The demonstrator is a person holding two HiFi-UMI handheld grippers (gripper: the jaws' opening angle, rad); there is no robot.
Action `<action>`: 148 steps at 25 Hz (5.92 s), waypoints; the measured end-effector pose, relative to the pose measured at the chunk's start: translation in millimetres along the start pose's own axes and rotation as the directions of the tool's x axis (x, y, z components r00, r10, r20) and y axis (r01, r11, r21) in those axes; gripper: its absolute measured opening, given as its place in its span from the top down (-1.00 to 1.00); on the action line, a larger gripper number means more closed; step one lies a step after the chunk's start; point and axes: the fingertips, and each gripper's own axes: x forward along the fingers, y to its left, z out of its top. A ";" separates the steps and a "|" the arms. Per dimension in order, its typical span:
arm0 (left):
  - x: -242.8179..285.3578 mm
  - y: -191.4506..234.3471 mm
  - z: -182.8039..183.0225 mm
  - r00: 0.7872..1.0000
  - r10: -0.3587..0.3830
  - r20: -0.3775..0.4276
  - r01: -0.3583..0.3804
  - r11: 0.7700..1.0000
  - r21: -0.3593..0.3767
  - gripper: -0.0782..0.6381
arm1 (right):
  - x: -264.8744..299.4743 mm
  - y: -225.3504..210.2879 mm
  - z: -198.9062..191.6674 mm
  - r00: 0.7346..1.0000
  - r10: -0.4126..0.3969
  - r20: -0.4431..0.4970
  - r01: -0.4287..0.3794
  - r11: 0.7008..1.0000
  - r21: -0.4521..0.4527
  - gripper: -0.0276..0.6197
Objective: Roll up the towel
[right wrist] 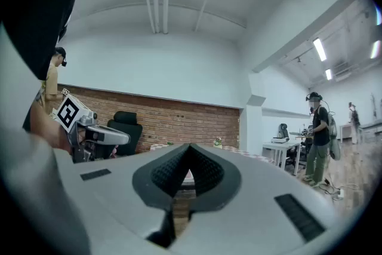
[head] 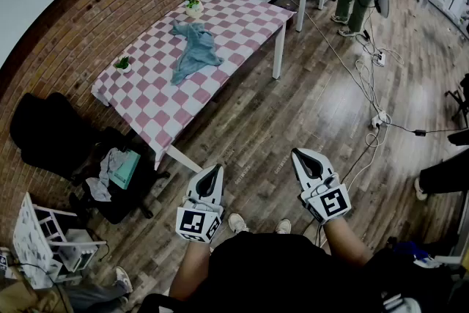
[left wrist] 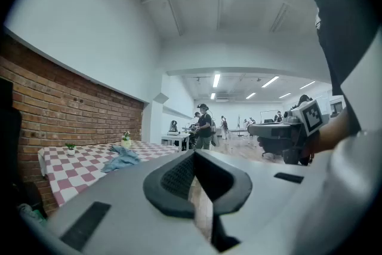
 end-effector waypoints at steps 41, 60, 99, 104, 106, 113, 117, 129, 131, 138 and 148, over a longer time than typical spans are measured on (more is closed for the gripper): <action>-0.5 117.0 -25.0 0.998 0.049 -0.034 -0.049 0.999 0.005 -0.88 | 120.7 75.2 -12.3 0.999 -0.046 0.002 0.045 0.984 -0.173 -0.91; 118.5 225.8 -61.4 0.979 0.121 -0.165 -0.113 0.992 0.059 -0.85 | 280.1 -8.9 -67.5 0.990 0.103 -0.092 -0.123 0.962 -0.246 -0.91; 290.8 472.9 -158.9 0.804 0.159 -0.572 0.003 0.962 0.271 -0.68 | 562.9 -99.4 -201.2 0.770 0.359 -0.528 -0.630 0.558 -0.540 -0.91; 300.8 478.6 -157.5 0.820 0.157 -0.551 -0.021 0.969 0.245 -0.67 | 581.5 -118.6 -221.2 0.699 0.371 -0.611 -0.712 0.287 -0.641 -0.91; 304.2 479.5 -156.6 0.821 0.166 -0.547 -0.035 0.970 0.241 -0.67 | 591.4 -127.9 -227.3 0.683 0.373 -0.628 -0.719 0.188 -0.670 -0.91; 319.4 471.3 -157.7 0.800 0.224 -0.556 -0.126 0.970 0.209 -0.65 | 612.3 -142.8 -260.1 0.567 0.436 -0.699 -0.701 -0.191 -0.688 -0.88; 325.8 470.8 -152.7 0.789 0.285 -0.544 -0.213 0.958 0.192 -0.65 | 617.7 -131.8 -271.6 0.499 0.510 -0.700 -0.622 -0.351 -0.700 -0.52; 315.0 455.2 -143.5 0.762 0.398 -0.511 -0.382 0.913 0.141 -0.64 | 594.7 -106.1 -297.9 0.290 0.597 -0.748 -0.464 -0.596 -0.655 0.42; 310.1 454.9 -146.3 0.754 0.408 -0.514 -0.399 0.907 0.134 -0.63 | 592.4 -103.7 -297.9 0.274 0.606 -0.747 -0.466 -0.596 -0.655 0.67; 302.4 454.9 -154.7 0.733 0.417 -0.537 -0.413 0.901 0.136 -0.62 | 616.0 -90.5 -258.5 0.315 0.660 -0.682 -0.662 -0.362 -0.656 0.90; 320.8 451.8 -161.9 0.741 0.385 -0.550 -0.333 0.922 0.196 -0.62 | 676.1 -76.5 -135.2 0.499 0.757 -0.422 -0.820 0.255 -0.513 0.90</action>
